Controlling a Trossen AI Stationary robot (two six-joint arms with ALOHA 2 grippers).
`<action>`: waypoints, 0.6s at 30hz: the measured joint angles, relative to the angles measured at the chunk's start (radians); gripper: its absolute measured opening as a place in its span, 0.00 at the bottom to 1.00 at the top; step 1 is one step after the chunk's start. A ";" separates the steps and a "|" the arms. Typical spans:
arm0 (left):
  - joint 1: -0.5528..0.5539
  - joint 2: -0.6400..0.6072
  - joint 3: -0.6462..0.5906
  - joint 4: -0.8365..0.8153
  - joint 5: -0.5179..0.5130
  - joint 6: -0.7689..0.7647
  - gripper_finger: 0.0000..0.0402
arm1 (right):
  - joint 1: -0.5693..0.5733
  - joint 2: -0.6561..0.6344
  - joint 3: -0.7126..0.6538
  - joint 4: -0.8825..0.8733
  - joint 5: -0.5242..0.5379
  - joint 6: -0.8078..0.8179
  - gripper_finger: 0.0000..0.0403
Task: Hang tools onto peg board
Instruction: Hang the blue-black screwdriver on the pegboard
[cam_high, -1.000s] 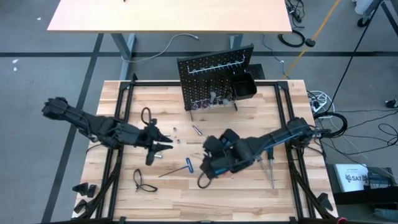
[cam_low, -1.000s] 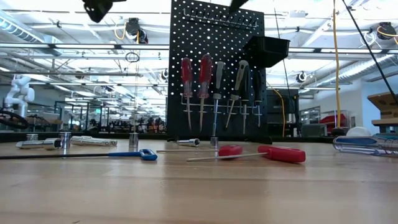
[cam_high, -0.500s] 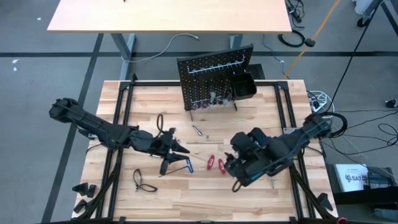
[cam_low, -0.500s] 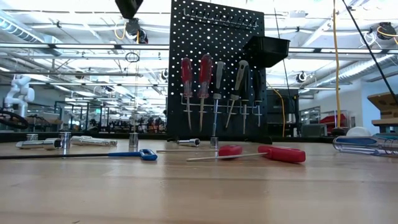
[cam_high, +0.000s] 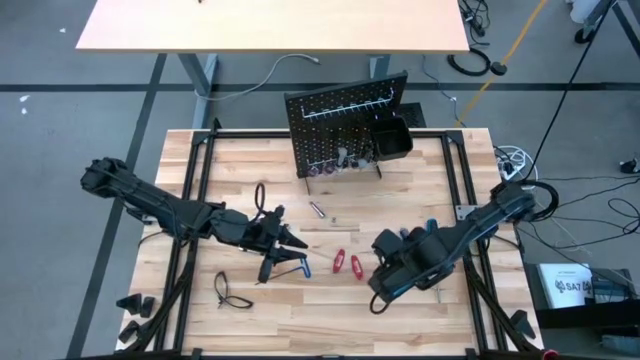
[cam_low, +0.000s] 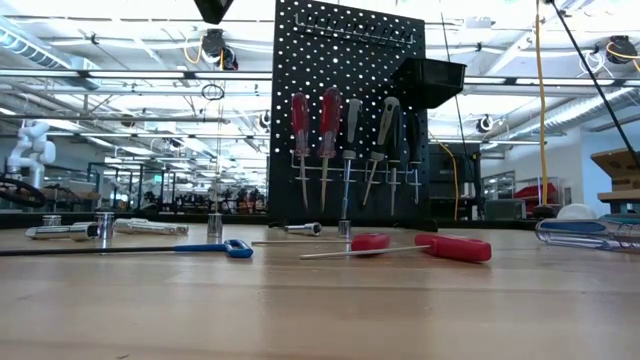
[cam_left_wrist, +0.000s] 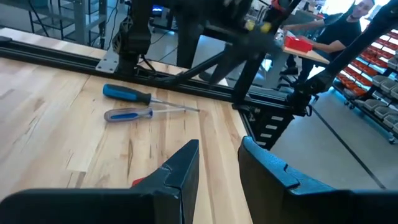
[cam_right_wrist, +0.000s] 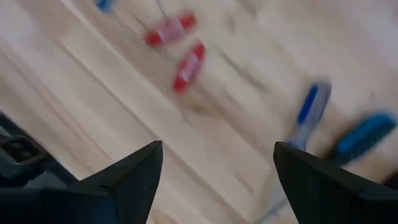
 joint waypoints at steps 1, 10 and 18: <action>0.000 0.000 0.000 0.000 0.000 0.000 0.28 | 0.000 -0.011 -0.046 0.014 -0.032 0.030 0.74; 0.000 0.000 0.000 -0.002 -0.001 0.001 0.28 | 0.013 -0.288 -0.615 0.295 -0.079 0.363 0.74; 0.000 0.000 0.000 -0.002 -0.001 -0.005 0.28 | 0.048 -0.442 -0.914 0.280 -0.078 0.670 0.74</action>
